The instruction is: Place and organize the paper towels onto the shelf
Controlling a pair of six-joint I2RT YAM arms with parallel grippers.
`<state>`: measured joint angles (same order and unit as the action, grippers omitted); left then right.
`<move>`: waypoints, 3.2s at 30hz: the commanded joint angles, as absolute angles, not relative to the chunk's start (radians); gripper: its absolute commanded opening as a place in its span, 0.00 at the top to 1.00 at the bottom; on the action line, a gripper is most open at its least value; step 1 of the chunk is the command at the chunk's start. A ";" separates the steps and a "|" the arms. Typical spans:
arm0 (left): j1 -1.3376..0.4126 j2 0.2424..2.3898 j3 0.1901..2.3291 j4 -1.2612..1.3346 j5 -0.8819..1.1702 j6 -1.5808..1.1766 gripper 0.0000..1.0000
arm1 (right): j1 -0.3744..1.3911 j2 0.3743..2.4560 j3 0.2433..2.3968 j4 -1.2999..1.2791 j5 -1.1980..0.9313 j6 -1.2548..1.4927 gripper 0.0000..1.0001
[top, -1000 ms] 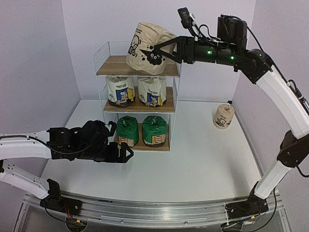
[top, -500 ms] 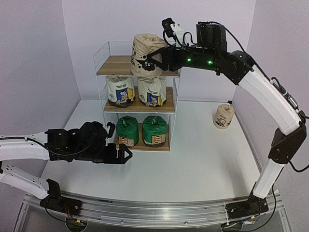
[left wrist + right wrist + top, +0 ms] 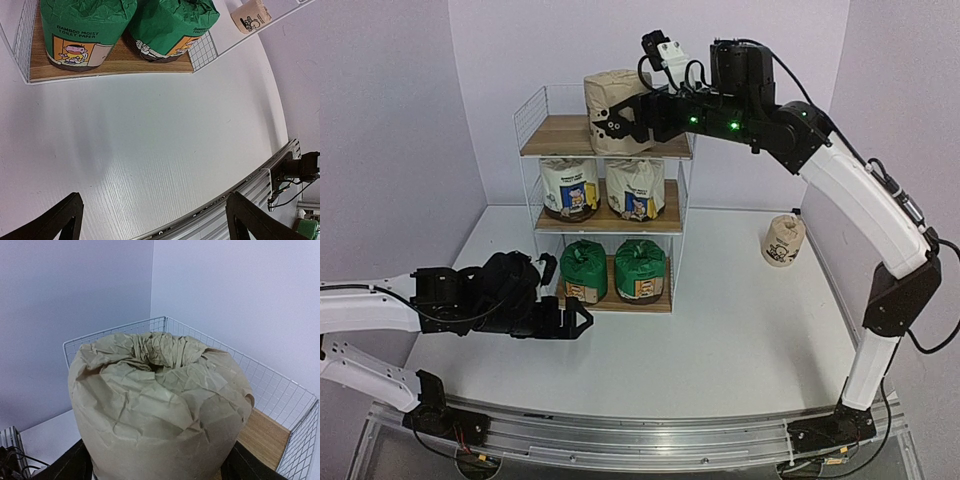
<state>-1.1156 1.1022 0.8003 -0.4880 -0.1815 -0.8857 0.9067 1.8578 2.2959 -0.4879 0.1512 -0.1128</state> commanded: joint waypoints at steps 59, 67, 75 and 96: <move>-1.111 0.991 0.748 -0.470 -0.125 -0.853 0.00 | 0.914 1.450 1.924 -0.347 0.176 -0.090 0.03; -1.111 0.988 0.748 -0.450 -0.128 -0.825 0.00 | 0.913 1.213 1.492 -0.359 0.241 0.085 0.03; -1.111 1.049 0.775 -0.397 -0.084 -0.791 0.00 | 0.836 1.212 1.181 -0.473 0.558 0.323 0.02; -1.109 1.254 0.913 -0.376 -0.062 -0.727 0.00 | -0.069 1.870 1.581 -0.498 0.114 0.647 0.18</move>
